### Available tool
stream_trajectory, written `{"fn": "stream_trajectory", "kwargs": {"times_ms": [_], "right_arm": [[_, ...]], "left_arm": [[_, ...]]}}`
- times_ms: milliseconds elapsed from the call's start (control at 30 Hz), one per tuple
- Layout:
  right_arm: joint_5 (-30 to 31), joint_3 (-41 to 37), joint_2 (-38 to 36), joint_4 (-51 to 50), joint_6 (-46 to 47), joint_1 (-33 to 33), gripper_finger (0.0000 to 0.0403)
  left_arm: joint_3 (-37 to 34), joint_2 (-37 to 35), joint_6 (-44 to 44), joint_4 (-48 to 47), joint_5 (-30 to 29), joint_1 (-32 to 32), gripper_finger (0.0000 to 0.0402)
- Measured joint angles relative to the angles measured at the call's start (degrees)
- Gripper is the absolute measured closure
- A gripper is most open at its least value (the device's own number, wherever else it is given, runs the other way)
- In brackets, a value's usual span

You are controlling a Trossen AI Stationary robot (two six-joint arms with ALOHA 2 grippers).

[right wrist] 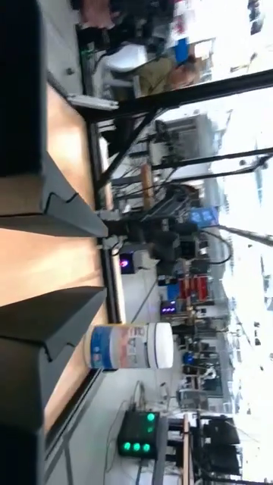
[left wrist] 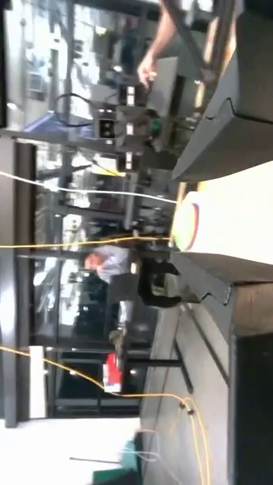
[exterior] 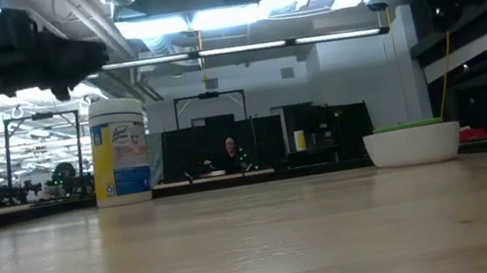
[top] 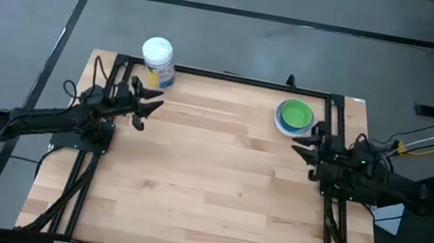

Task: Nest bowls inside each other
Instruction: Return to Home Position

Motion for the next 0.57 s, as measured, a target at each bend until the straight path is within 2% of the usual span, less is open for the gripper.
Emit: {"fn": "stream_trajectory", "kwargs": {"times_ms": [100,233,367,467,567], "right_arm": [[0.00,-4.50,-0.07,5.38,1.52,0.00,0.0290],[0.46,-5.41,0.05,3.24,1.10,-0.01,0.0291],[0.72,-5.28,0.09,0.61,-0.99,-0.01,0.0282],[4.34,-5.34,1.45,-2.06,-0.68,0.02,0.0274],[6.55,-5.32,4.03,-2.25,-0.35,0.04,0.0267]], "left_arm": [[0.04,-1.85,3.60,-6.12,-1.48,-1.66,0.0245],[-0.05,-2.24,8.77,-10.24,-2.35,-2.68,0.0245],[-0.05,-2.13,9.66,-15.81,-0.74,-2.68,0.0245],[-0.05,-2.08,9.65,-20.44,-0.34,-2.68,0.0245],[-0.05,-2.08,9.20,-20.67,-0.34,-2.68,0.0245]]}}
